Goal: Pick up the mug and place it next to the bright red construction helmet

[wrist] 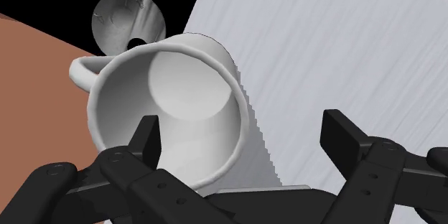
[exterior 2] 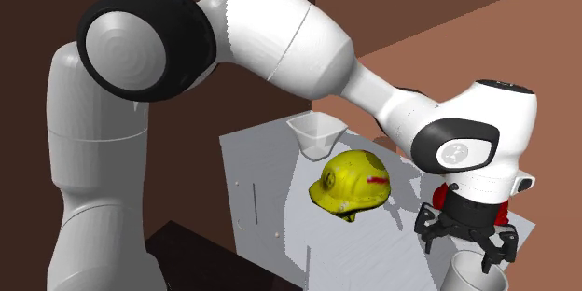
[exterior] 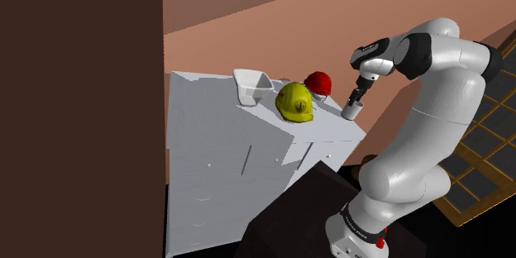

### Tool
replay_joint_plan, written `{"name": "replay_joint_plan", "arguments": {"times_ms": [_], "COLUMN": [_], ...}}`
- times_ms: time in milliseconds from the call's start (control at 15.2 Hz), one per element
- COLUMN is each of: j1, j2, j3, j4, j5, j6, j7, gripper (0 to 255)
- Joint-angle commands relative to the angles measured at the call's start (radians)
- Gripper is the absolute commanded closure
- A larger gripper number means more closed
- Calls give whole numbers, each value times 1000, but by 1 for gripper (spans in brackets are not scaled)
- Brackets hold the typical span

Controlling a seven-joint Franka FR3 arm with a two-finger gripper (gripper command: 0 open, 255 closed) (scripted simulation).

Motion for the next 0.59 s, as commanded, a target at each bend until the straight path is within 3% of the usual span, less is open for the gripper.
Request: {"name": "replay_joint_plan", "arguments": {"times_ms": [0,528], "j1": [9,12], "j2": [-31,-42], "j3": [-4,-5], "j4": [24,37], "j5": [-17,-23], "j6": [-53,-76], "j7": [12,16], "gripper": [0,0]}}
